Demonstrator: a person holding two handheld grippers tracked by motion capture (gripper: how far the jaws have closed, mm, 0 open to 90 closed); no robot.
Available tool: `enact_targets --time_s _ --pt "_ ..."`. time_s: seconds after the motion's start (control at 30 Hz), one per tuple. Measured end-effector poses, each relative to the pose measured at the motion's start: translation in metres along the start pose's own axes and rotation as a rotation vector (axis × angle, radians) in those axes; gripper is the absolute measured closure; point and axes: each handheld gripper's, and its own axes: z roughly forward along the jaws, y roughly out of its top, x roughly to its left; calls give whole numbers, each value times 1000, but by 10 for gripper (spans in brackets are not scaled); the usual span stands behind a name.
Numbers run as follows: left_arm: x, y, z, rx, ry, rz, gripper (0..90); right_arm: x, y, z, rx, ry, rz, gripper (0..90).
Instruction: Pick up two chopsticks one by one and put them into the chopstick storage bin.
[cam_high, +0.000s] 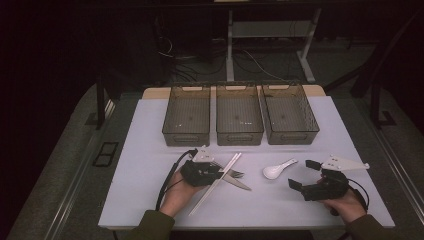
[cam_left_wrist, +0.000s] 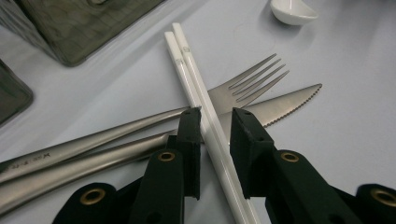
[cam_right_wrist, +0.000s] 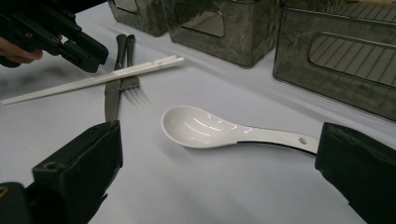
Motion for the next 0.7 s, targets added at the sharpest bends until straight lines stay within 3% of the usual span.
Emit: enact_targets --time_s 0.7 --pt "0 -2 5 40 4 -10 782 0 0 0 3 1 2 9"
